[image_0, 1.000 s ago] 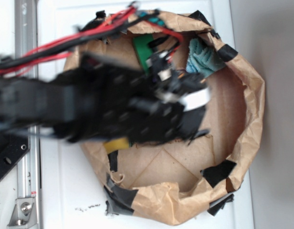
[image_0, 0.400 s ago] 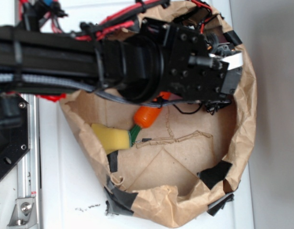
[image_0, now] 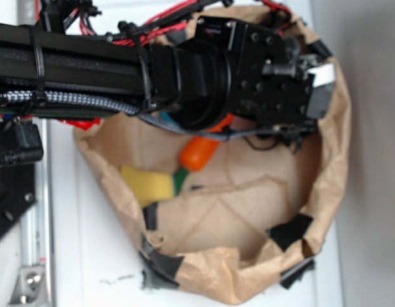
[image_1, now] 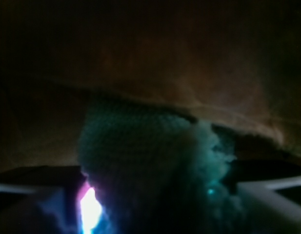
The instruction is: Grab the blue cloth.
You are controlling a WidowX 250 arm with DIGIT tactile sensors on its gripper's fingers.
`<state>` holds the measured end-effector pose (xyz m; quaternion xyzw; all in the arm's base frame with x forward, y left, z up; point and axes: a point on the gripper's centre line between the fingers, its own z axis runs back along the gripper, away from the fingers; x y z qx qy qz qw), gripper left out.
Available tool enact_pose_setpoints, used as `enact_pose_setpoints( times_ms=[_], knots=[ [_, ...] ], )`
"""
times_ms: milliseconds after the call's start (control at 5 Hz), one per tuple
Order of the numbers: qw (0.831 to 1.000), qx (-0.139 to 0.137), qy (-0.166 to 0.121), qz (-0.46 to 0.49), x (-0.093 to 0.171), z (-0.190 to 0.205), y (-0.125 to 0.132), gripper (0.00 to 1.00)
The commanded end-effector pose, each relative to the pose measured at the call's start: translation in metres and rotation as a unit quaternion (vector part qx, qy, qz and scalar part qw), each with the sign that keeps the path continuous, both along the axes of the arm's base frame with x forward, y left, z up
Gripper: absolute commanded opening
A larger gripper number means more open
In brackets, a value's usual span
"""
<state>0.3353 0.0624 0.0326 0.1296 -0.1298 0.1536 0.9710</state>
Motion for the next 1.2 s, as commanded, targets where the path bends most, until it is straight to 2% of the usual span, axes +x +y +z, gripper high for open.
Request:
enact_pose_setpoints(
  times_ms=[0, 200, 400, 600, 800, 1000],
  knots=[
    [1.0, 0.007, -0.016, -0.001, -0.001, 0.019, 0.013, 0.0],
    [0.998, 0.006, -0.018, -0.064, -0.014, 0.042, -0.007, 0.0],
    [0.989, -0.044, 0.003, -0.142, -0.027, 0.082, -0.045, 0.0],
    [0.973, -0.081, 0.027, -0.215, -0.031, 0.099, -0.069, 0.0],
    [0.957, -0.1, 0.113, -0.248, -0.028, 0.087, -0.067, 0.0],
    [0.954, -0.108, 0.132, -0.247, -0.029, 0.076, -0.057, 0.0]
  ],
)
